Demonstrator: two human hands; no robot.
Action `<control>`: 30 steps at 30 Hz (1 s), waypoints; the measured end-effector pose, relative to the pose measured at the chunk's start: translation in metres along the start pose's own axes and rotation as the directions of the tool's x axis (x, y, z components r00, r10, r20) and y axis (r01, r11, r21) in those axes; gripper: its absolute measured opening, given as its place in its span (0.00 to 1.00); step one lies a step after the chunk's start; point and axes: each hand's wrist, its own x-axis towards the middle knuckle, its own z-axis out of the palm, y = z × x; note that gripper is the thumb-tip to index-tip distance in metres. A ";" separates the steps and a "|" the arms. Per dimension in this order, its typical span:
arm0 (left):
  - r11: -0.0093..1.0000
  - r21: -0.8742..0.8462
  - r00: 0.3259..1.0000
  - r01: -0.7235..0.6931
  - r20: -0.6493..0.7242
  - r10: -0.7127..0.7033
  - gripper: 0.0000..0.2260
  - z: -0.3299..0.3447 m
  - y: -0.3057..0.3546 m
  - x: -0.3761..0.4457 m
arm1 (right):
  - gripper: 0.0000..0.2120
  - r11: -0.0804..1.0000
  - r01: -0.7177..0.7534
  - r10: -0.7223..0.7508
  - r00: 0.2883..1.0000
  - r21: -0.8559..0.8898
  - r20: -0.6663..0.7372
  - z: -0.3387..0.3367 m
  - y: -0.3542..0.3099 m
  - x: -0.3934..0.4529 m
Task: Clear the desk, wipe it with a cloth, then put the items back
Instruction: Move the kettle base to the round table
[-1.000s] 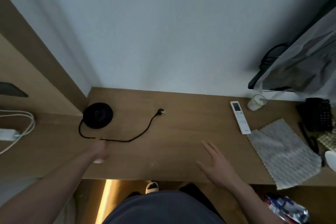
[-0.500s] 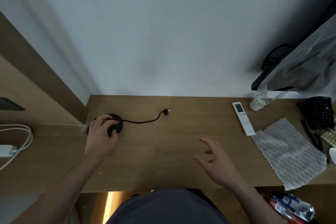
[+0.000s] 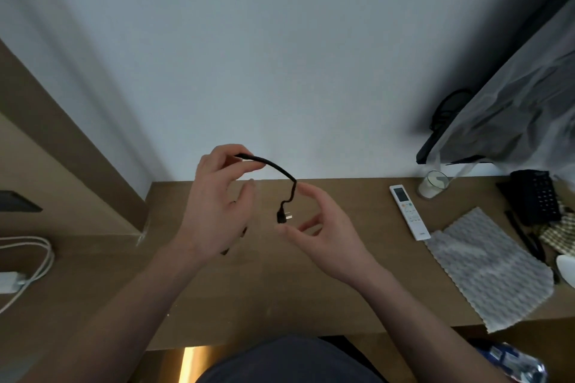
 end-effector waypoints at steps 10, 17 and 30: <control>0.965 -0.239 0.986 0.110 0.145 -0.077 0.16 0.011 0.025 -0.001 | 0.11 0.957 0.117 -0.059 0.975 0.265 -0.215 -0.038 -0.015 -0.012; 0.936 -0.079 0.872 0.342 0.398 -0.285 0.18 0.075 -0.018 -0.043 | 0.11 0.914 0.200 -0.081 0.942 0.352 -0.326 -0.057 -0.035 -0.008; 0.768 0.232 0.604 0.597 0.500 -0.620 0.30 0.169 -0.080 -0.095 | 0.10 0.918 0.194 -0.061 0.931 0.347 -0.359 -0.074 -0.073 -0.013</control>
